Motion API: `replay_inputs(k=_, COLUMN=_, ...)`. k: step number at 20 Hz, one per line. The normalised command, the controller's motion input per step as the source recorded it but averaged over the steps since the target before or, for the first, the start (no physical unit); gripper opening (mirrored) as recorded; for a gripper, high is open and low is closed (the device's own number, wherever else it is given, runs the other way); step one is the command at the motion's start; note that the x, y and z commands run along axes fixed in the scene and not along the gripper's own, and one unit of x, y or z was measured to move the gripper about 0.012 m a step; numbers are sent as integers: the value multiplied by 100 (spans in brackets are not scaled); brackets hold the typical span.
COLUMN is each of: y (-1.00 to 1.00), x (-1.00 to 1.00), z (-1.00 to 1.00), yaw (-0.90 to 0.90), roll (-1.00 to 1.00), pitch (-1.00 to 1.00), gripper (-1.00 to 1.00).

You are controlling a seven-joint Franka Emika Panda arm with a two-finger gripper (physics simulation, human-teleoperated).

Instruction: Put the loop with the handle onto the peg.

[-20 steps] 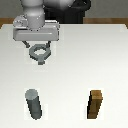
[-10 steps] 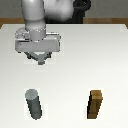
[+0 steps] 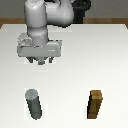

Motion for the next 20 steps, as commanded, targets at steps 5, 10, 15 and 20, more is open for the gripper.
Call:
replay_inputs(k=5, y=0, x=0, z=0, yaw=0, roll=0, pitch=0, gripper=-100)
replay_inputs(k=10, y=0, x=0, z=0, yaw=0, roll=0, pitch=0, gripper=-100)
replay_inputs(k=15, y=0, x=0, z=20, yaw=0, roll=0, pitch=0, gripper=-100)
replay_inputs(k=20, y=0, x=0, z=100, yaw=0, roll=0, pitch=0, gripper=-100)
